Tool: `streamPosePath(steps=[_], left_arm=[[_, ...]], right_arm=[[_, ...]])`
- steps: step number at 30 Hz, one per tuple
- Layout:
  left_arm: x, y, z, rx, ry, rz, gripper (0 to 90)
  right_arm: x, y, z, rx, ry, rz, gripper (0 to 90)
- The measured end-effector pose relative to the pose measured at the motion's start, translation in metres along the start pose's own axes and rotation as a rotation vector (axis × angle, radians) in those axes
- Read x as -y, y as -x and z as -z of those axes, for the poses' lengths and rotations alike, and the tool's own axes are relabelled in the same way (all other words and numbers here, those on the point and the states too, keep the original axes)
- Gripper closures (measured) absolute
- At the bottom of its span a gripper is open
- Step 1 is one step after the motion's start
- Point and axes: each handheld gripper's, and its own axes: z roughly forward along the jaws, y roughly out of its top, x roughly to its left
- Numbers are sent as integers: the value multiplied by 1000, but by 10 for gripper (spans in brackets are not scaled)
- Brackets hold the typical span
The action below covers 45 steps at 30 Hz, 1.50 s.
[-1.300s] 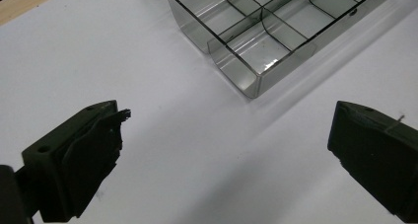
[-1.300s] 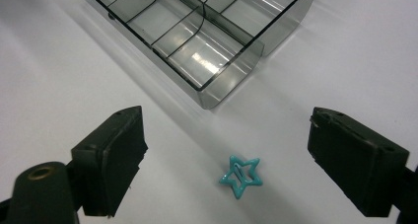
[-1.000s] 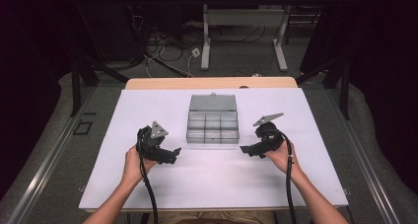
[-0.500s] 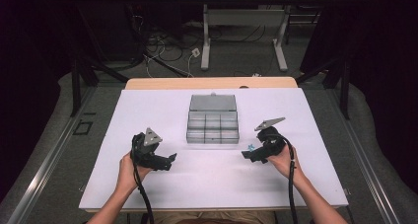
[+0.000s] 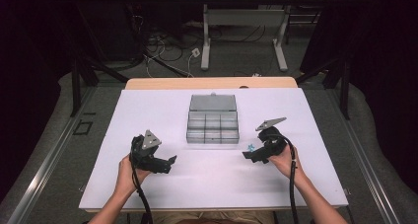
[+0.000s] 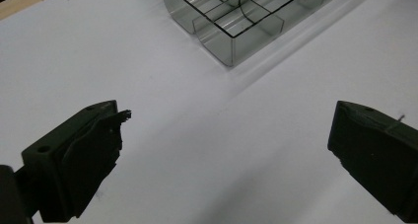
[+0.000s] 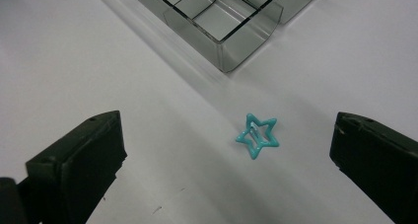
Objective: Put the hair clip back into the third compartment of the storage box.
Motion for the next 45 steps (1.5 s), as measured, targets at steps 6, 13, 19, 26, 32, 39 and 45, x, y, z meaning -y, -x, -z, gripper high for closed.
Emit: streamPosePath(steps=[6,13,19,26,32,39,45], left_arm=[[6,4,5,9,1,-5,0],[9,6,4,17,-11,-7,0],[10,7,2,22,-25,-8,0],[9,7,3,17,-11,-20,0],[9,6,4,17,-13,-15,0],[9,6,3,21,-16,-13,0],[9,6,2,24,-20,-9,0]], right_arm=[[0,3,2,-4,4,-10,7],[3,15,5,5,44,-42,106],[3,19,7,37,57,-53,243],[1,12,3,59,46,-20,290],[2,8,-3,64,18,-16,344],[2,0,-8,91,-27,9,446],[2,-4,-12,111,-75,47,531]])
